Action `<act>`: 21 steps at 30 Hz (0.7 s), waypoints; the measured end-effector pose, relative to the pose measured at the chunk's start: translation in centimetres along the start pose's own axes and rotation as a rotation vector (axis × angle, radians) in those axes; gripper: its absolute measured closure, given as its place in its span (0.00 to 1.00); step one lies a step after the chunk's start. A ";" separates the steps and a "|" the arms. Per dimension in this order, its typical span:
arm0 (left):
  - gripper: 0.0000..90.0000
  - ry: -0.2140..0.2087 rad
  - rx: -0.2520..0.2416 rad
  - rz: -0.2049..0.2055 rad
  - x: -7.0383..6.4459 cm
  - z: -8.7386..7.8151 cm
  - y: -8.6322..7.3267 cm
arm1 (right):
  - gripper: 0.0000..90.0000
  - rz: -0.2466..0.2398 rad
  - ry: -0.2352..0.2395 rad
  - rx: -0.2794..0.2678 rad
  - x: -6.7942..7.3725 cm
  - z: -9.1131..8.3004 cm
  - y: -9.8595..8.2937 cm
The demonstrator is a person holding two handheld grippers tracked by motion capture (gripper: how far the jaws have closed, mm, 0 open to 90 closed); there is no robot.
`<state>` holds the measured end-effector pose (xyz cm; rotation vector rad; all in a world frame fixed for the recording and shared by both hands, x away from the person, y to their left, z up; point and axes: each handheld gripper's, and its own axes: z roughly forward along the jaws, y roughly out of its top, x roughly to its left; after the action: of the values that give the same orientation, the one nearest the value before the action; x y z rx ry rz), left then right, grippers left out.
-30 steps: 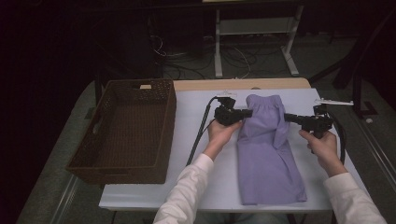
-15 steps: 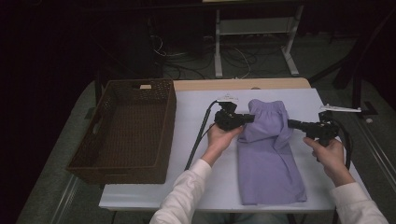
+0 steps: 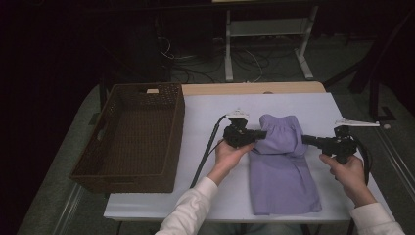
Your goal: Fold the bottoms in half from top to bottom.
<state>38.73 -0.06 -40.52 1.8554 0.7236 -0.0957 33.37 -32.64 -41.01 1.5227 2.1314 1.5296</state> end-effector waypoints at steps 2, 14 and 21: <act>0.98 -0.003 0.008 0.005 -0.2 -0.1 -0.4 | 0.98 -0.011 -0.008 0.010 0.3 -0.2 -0.3; 0.98 -0.019 0.113 0.039 -1.2 0.0 -2.5 | 0.98 -0.006 -0.016 0.081 0.8 -0.3 -2.5; 0.98 -0.048 0.167 0.025 -1.4 0.1 -3.8 | 0.98 0.000 -0.017 0.119 1.4 -0.6 -3.5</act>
<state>35.66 0.14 -43.13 2.0131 0.6757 -0.1889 30.07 -31.92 -42.82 1.5649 2.2494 1.4075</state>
